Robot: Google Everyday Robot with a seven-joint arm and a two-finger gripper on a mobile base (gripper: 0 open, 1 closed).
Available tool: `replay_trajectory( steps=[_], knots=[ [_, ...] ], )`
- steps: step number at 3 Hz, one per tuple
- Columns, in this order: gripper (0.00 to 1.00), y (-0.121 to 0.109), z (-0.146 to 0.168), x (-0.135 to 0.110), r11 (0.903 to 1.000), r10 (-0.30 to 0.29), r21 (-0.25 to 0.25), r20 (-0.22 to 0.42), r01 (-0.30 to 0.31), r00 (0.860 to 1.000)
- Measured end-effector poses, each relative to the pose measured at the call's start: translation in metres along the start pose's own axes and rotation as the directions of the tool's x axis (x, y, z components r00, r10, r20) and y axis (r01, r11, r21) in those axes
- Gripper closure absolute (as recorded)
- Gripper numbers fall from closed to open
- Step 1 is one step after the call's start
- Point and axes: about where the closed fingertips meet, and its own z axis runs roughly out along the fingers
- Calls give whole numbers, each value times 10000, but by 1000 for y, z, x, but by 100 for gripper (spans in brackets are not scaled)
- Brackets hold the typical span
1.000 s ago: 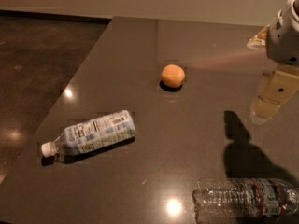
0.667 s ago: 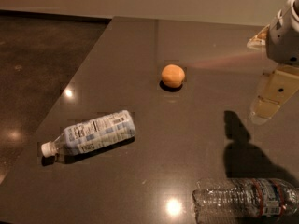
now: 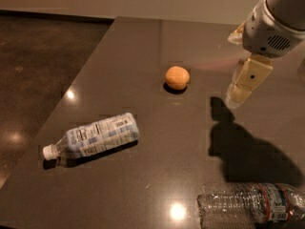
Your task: Pick orange
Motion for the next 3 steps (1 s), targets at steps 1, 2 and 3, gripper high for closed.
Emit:
replay_trajectory(
  steps=[1, 2, 3],
  knots=[
    [0, -24, 25, -20, 9996, 180, -214, 305, -174, 9994],
    [0, -40, 57, -45, 9986, 203, -489, 454, -181, 9988],
    [0, -46, 93, -67, 9960, 190, -881, 601, -136, 9980]
  ],
)
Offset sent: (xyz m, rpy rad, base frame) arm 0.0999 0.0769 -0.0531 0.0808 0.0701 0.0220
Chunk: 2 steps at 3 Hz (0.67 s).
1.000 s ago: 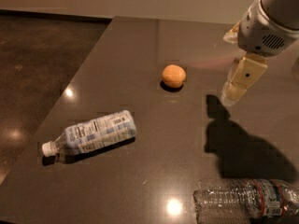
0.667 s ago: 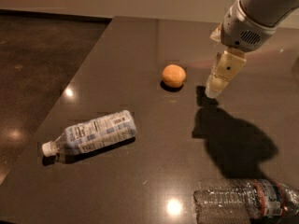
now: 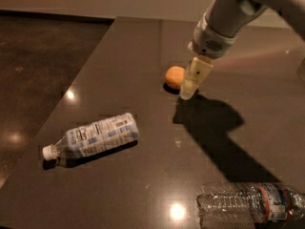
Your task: Pick orange
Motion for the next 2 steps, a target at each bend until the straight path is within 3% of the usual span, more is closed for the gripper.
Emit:
replay_trajectory(
  steps=[2],
  knots=[
    [0, -16, 50, -29, 9990, -277, -361, -213, 269, 9994]
  ],
)
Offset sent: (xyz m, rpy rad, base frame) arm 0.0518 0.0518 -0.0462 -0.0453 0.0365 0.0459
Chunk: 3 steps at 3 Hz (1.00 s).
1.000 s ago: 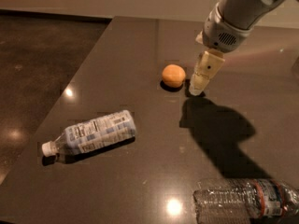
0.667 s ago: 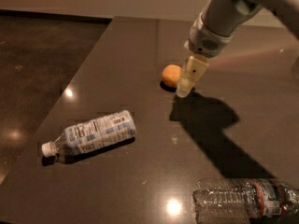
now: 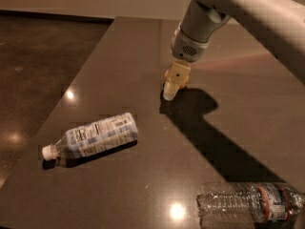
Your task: Pick orange
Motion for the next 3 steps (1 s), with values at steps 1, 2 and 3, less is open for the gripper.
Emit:
replay_trajectory(
  steps=[1, 2, 3],
  knots=[
    [17, -13, 8, 1, 10000, 92, -20, -138, -92, 9999],
    [40, -18, 10, 10, 9999, 140, 22, -304, -140, 9994],
    [63, -20, 6, 17, 9999, 49, 134, -495, -42, 9988]
  ],
)
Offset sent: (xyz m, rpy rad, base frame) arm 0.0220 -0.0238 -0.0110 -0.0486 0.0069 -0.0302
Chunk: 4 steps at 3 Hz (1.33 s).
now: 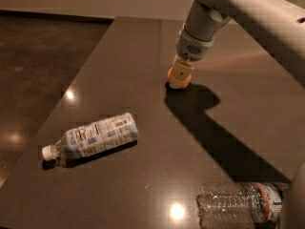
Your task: Pick orange
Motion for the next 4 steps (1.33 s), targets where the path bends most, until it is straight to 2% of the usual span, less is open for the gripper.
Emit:
replay_trajectory(
  steps=[1, 2, 3, 4],
  knots=[
    [86, 1, -22, -1, 9997, -118, 198, 51, 117, 9999],
    [100, 7, -65, -10, 9983, -412, 419, 411, 395, 9983],
    [100, 11, -98, -18, 9970, -676, 430, 862, 641, 9940],
    [100, 17, -118, -22, 9964, -810, 352, 1370, 768, 9873]
  ],
)
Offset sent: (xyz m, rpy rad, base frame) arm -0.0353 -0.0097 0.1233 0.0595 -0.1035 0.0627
